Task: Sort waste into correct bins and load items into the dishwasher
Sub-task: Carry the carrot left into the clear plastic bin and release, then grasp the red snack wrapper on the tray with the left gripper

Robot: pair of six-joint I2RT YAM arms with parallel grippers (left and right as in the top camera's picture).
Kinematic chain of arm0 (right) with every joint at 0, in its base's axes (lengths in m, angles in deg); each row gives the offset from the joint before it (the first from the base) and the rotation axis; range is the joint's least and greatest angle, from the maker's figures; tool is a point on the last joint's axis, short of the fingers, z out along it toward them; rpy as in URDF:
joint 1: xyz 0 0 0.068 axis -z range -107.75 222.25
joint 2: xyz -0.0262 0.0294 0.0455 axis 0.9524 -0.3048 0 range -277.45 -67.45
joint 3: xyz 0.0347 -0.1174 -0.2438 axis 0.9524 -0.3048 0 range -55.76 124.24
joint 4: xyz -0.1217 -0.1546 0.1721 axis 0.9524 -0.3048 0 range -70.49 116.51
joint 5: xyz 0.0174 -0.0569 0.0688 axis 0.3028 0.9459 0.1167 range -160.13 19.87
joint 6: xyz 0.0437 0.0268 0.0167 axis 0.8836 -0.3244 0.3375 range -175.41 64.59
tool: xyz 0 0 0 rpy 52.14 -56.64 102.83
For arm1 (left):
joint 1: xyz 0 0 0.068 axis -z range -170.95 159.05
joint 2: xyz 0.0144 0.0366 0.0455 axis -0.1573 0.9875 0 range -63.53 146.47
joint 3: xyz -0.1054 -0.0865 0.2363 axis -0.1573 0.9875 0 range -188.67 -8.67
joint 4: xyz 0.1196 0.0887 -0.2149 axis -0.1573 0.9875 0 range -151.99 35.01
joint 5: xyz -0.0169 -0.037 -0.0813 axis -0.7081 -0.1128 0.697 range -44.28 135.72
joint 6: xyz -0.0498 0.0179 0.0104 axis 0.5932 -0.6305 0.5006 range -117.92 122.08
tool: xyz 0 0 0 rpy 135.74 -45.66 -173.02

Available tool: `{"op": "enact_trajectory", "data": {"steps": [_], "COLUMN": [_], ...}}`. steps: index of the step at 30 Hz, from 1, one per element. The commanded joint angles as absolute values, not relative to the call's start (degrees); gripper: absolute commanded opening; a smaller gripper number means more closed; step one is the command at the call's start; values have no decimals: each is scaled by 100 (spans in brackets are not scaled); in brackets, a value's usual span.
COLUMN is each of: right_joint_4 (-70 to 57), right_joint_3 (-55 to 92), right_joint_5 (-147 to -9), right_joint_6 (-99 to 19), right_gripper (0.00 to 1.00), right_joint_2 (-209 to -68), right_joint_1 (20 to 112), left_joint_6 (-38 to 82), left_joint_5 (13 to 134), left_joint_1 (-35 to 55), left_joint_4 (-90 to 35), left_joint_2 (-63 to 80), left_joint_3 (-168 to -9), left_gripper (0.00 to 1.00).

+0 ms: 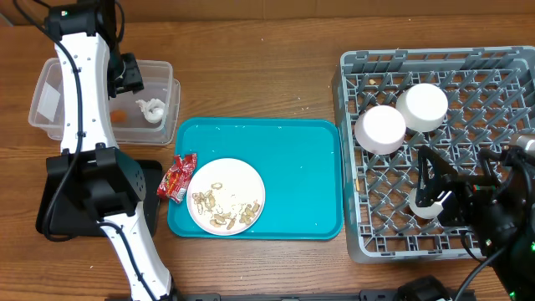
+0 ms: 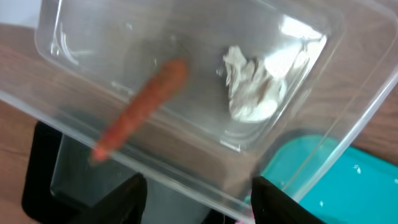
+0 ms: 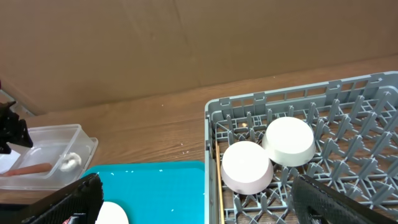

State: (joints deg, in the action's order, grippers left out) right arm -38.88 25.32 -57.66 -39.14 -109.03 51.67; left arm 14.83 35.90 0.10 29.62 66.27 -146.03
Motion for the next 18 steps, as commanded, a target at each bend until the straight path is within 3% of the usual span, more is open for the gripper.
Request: {"op": "enact_trajectory", "data": {"steps": [1,12,18], "right_joint_4": [-3857,-3857,-3857], "right_joint_3": [2569,2569,2569], "right_joint_5": [-5688,-5688,-5688], "right_joint_6": [-3907,-3907,-3907], "right_gripper": [100,100,100], "right_joint_2": [-10903,-10903,-10903], "right_joint_1": [5174,5174,5174], "left_joint_6": [1345,1118,1465], "left_joint_5": [3679,3660,3170], "left_joint_1": [154,1298,2178], "left_joint_4": [3200,3482,3482], "left_joint_2": [6319,5368,4542], "left_joint_3": [-14732,-14614,-13052], "left_gripper": [56,54,52]}}
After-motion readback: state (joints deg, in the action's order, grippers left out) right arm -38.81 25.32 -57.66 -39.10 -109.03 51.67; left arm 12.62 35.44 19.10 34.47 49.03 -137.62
